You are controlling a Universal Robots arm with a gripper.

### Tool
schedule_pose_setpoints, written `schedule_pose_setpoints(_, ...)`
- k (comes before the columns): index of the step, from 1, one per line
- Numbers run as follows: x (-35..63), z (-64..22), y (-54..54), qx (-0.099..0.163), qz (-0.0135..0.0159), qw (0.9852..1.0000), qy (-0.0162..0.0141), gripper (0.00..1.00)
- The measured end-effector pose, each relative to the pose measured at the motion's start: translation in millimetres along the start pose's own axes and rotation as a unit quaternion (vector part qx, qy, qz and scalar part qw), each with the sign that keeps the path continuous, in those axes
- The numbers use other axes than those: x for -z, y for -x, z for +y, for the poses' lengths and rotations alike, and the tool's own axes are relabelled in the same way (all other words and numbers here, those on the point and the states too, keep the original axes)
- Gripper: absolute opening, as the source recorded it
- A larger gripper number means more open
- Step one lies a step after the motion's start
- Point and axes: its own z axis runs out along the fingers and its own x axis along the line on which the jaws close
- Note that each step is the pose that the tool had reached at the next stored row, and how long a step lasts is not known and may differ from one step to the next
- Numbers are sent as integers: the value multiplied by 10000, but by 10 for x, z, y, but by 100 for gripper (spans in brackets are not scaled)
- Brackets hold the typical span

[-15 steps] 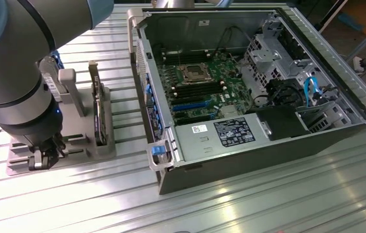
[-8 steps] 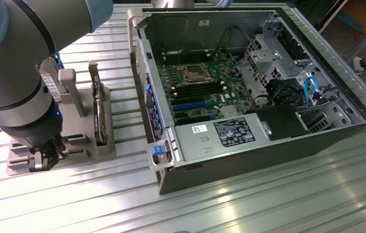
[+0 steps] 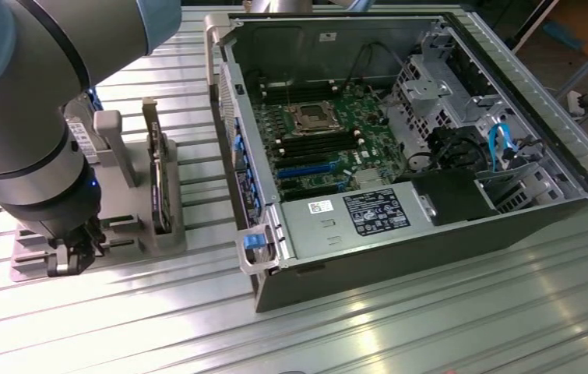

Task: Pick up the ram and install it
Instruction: 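Pick up the ram and move it above insertion slot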

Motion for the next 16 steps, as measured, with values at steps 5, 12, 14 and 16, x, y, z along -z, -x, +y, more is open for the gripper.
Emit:
schedule_pose_setpoints(5,-7,0,2,0,0,10000,0,24)
schedule_pose_setpoints(12,-13,0,2,0,0,10000,-1,24)
schedule_pose_setpoints(14,-13,0,2,0,0,10000,-1,24)
schedule_pose_setpoints(16,-13,0,2,0,1,10000,0,24)
